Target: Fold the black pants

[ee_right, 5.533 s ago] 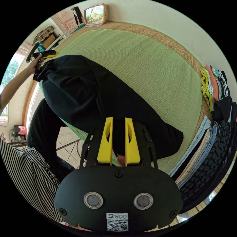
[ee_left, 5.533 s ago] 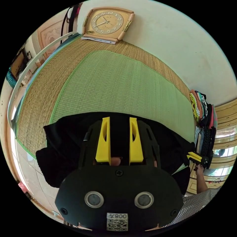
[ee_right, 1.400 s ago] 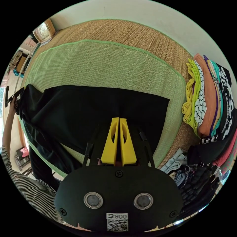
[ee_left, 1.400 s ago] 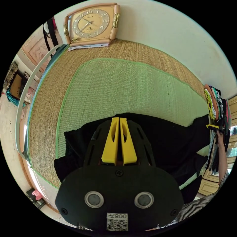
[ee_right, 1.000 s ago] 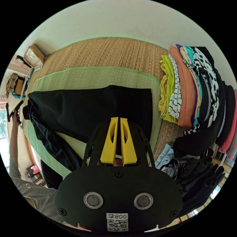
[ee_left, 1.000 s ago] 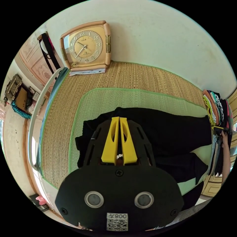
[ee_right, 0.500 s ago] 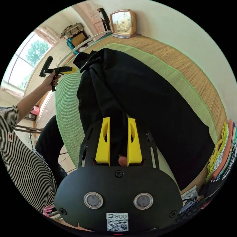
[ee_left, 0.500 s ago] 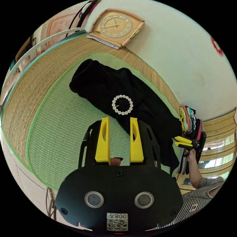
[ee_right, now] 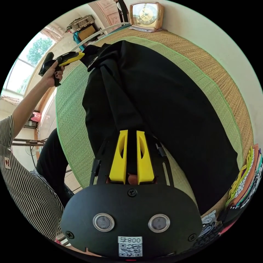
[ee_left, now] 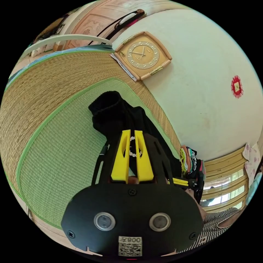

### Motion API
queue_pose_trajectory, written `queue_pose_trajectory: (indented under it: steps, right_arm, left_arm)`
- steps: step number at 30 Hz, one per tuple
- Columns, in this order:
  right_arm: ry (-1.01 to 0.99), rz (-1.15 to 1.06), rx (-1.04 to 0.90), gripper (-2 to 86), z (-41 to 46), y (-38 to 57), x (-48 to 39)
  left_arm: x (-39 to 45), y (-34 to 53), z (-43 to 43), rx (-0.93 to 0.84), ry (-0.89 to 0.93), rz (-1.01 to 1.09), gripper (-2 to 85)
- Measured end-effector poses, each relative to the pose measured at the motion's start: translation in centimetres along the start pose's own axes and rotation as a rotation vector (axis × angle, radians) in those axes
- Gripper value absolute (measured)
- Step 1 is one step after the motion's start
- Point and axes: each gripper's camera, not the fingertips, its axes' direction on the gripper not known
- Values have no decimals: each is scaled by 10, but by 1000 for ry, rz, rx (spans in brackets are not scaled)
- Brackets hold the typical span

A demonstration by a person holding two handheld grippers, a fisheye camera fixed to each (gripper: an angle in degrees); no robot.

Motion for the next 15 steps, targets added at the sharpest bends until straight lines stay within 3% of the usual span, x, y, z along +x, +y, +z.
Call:
queue_pose_trajectory:
  steps: [8,13,15]
  right_arm:
    - [-53,-104,170,97,-19,-80,-12]
    - [-44,-257,181,104,1,-172,-61]
    - [-56,-249,165,106,13,-201,-70]
  left_arm:
    - [-26,-11,-39,87,-139,-70,96]
    - [-14,-10,-76,182,-148,19,100]
    - [-8,-20,-74,105,-169,113,100]
